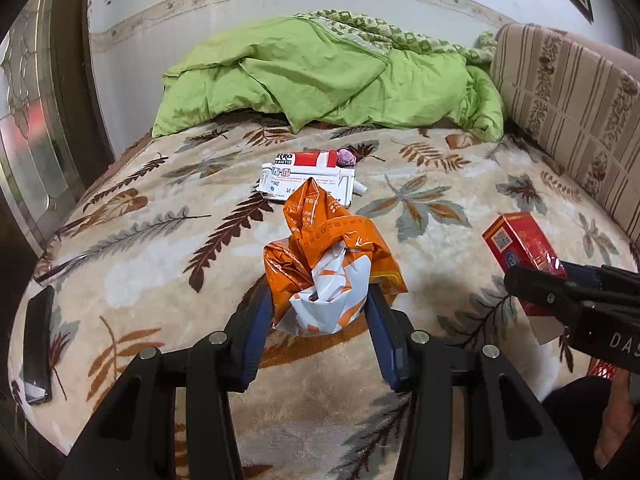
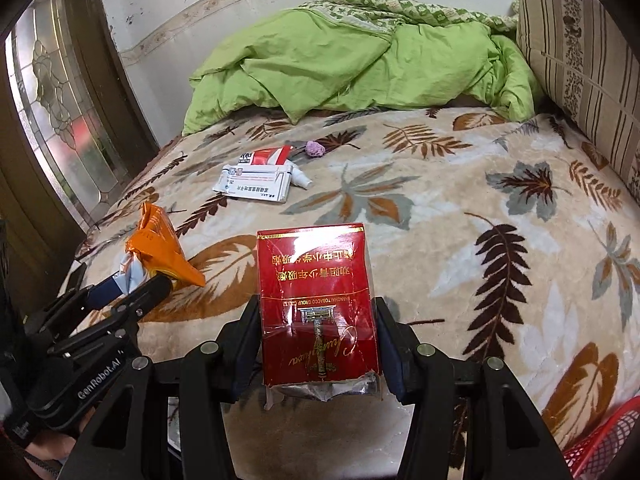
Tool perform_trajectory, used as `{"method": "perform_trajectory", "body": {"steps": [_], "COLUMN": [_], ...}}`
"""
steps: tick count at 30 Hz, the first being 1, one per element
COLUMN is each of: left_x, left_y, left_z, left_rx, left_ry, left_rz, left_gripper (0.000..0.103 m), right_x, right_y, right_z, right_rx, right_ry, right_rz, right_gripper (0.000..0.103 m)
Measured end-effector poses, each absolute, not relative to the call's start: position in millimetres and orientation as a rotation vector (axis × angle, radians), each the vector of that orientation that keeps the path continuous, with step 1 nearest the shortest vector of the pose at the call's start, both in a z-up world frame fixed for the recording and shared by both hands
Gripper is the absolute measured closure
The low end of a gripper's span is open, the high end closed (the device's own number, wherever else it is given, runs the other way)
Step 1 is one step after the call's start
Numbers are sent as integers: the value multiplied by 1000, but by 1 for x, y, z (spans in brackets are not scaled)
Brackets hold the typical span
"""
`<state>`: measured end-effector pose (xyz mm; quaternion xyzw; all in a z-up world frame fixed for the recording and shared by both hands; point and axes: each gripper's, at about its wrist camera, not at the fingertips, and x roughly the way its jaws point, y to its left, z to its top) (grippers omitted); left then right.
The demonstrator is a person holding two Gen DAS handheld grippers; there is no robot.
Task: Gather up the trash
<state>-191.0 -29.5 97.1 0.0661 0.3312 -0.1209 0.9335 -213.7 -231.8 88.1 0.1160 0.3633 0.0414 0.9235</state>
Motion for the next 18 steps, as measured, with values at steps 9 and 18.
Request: {"method": "perform_trajectory", "body": {"steps": [9, 18], "left_x": [-189, -189], "left_y": [-28, -28], "left_z": [95, 95], "left_rx": [132, 131], "left_ry": [683, 683], "left_rz": [-232, -231], "left_gripper": [57, 57], "right_x": [-211, -211], "right_y": [-231, -232], "right_z": [86, 86], "right_rx": [244, 245], "right_ry": [761, 765], "right_rz": [85, 81], "right_gripper": [47, 47]}}
